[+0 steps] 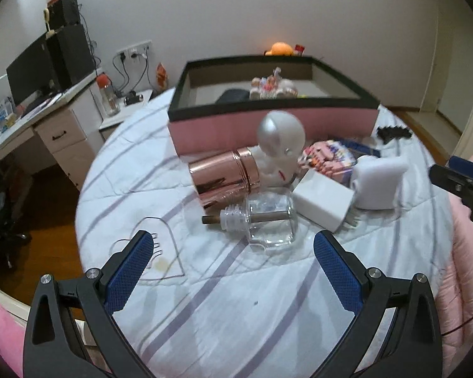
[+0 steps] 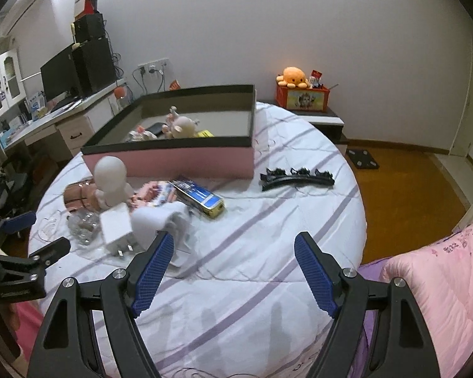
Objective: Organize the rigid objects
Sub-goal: 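Grasp the clear glass bottle with the left tool and lift it, then close the right tool on the white plastic cover while the left tool holds the bottle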
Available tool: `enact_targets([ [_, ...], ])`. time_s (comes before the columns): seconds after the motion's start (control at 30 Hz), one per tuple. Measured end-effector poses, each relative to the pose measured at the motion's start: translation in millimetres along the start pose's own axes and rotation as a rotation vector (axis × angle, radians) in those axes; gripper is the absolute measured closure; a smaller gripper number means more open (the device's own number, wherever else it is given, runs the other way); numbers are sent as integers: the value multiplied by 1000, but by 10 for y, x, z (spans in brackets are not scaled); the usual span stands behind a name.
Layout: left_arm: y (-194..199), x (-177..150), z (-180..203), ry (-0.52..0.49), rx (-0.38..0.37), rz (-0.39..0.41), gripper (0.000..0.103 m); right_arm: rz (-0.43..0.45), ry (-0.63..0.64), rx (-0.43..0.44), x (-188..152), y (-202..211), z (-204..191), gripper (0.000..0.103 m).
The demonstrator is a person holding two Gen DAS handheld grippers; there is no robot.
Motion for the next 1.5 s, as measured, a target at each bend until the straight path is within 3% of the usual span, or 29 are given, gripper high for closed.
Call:
enact_targets([
  [0.23,-324,52,-98,62,-50,-43,1,-42,-20,24,-30,-193,92,23],
  [0.3,-371,48,-137,80,-76,-50,6,-50,-19,30,-28,-228,83,23],
  [0.43,-414,46,-154,67,-92,-42,27,-58,-17,44,-30,-279,43,23],
  [0.9,-118,-110,-310,25,-49,-57,27,-10,-3,169,-28,-84,-358,23],
  [1.1,-88,-172,-347,30,-58,-60,27,-20,-34,216,-13,-217,-565,23],
  [1.3,-91,-180,-350,21,-63,-66,27,-60,-38,159,-37,-408,-594,26],
  [1.5,-99,-181,-356,18,-68,-69,27,-24,-22,61,-70,-300,-449,27],
])
Point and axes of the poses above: each gripper's, at about its wrist camera, not at the fingertips, and y roughly against the way its jaws point, z to its right, x to its top, the point moved 2 cm from there along -y, roughly the way its jaws point, and after that the axes turned 13 degrees about -x, right-handed, at the moved point
